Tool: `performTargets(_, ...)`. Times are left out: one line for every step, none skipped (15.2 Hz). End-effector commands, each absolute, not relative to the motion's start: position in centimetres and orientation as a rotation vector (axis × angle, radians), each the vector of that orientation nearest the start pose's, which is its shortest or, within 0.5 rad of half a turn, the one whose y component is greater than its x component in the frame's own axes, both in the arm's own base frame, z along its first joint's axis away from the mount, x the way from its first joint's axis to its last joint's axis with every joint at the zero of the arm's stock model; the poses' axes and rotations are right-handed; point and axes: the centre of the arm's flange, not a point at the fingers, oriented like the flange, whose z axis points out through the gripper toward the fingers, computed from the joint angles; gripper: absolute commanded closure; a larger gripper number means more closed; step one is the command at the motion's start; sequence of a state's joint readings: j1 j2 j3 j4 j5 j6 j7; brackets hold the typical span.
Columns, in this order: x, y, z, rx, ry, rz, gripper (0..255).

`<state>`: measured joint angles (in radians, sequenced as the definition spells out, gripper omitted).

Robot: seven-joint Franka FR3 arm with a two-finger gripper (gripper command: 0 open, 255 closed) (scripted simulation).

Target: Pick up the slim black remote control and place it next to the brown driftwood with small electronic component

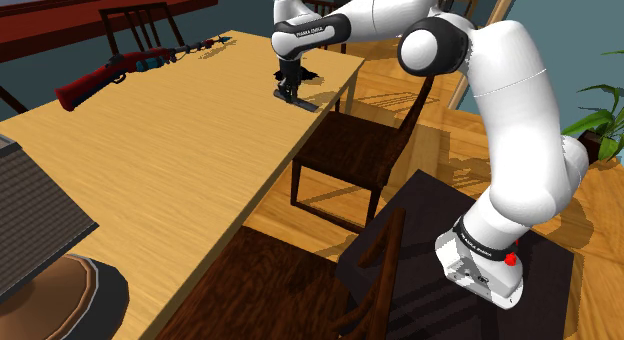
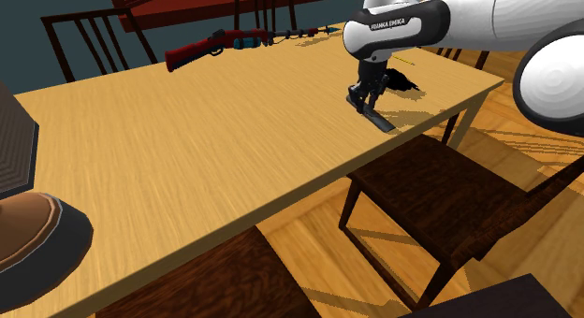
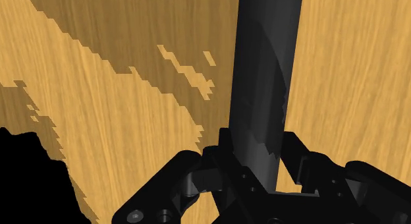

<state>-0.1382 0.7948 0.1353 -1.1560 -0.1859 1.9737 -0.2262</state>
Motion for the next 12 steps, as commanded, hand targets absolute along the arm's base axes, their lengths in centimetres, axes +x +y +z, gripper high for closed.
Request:
performTargets(76.0,-4.4,32.8,-3.195,-0.405,-0.033,255)
performTargets(76.0,-4.4,32.8,-3.195,-0.405,-0.033,255)
performTargets(76.0,-4.4,32.8,-3.195,-0.405,-0.033,255)
performTargets(76.1,-4.4,32.8,-3.195,-0.405,-0.033,0)
performTargets(76.1,-4.4,32.8,-3.195,-0.405,-0.033,0)
performTargets(76.1,-4.4,32.8,-3.195,-0.405,-0.033,0)
performTargets(76.1,-4.4,32.8,-3.195,-0.405,-0.033,0)
performTargets(76.1,-4.4,32.8,-3.195,-0.405,-0.033,0)
performTargets(76.1,-4.4,32.8,-3.195,-0.405,-0.033,0)
performTargets(76.0,-4.3,34.1,-3.195,-0.405,-0.033,0)
performTargets(76.0,-4.2,35.4,-3.195,-0.405,-0.033,0)
performTargets(75.9,-4.1,36.7,-3.195,-0.405,-0.033,0)
